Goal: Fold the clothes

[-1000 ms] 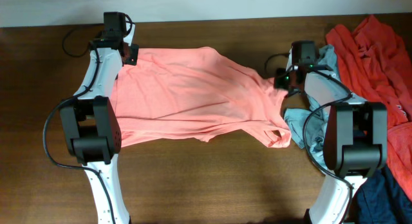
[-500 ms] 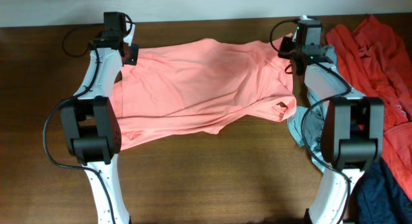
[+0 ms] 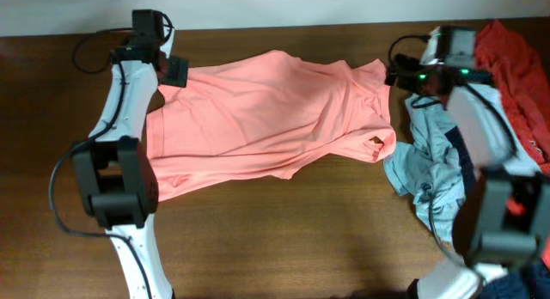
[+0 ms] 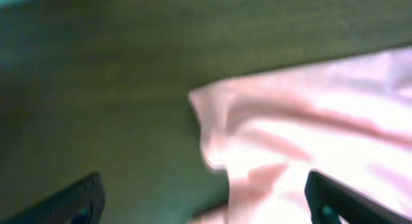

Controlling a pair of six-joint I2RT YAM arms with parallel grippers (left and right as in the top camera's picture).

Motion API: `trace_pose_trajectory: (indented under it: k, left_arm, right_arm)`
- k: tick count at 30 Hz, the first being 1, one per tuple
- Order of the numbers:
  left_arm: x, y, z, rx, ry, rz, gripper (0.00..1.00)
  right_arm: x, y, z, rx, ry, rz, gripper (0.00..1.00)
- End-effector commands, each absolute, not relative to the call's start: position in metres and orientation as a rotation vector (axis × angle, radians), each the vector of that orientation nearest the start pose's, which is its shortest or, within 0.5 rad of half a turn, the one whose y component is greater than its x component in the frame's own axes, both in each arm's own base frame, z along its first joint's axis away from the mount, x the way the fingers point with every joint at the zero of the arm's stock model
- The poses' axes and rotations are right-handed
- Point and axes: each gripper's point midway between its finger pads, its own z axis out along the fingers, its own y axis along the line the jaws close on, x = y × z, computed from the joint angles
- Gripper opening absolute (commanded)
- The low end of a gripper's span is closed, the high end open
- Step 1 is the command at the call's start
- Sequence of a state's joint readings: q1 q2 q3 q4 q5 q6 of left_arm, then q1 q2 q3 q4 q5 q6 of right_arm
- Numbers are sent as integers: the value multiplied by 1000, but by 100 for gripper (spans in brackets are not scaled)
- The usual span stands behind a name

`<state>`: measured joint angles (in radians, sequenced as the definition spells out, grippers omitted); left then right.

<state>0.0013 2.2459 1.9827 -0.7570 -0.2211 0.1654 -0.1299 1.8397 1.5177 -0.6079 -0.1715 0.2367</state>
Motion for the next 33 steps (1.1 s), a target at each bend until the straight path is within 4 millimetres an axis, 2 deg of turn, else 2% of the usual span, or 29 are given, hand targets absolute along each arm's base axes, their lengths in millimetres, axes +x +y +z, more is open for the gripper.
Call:
trace_pose_trajectory:
  k: [1,2,3,7,9,13,15,17,19,26,29,33]
  left_arm:
    - [541,32,159,-38,2570,227,99]
    - [528,23,156,-26,2624,168,99]
    - [511,16,148,-16,2703,113,99]
    - [478,11,135,-56,2847,63,99]
    - [469,11,132,-69,2887,63,99]
    - [460,11,130,-162,2918,54,99]
    - [459,9,129,-189,2922,43,99]
    - [461,6,130,-185,2914,17,99]
    - [465,5,131,-183,2897,10,99]
    - [469,5,132,-181,2881,10,99]
    - [472,6,133,-182,2869,9,99]
    - [473,6,133,-182,2866,9,99]
  right_arm:
    - [451,-18,173,392,2539,336,99]
    - [425,-15,159,422,2659,338,99]
    - [407,-16,146,457,2746,309,99]
    - [377,-22,120,493,2867,229,100]
    - [370,-22,106,469,2896,221,96]
    - [358,-24,72,432,2925,184,89]
    - [349,-27,49,439,2938,131,77]
    - [340,-31,32,466,2942,19,75]
    - [338,-26,22,447,2927,-75,74]
    - [370,11,31,294,2780,-181,73]
    - [375,8,37,323,2714,-309,63]
    - [372,6,36,328,2722,-327,47]
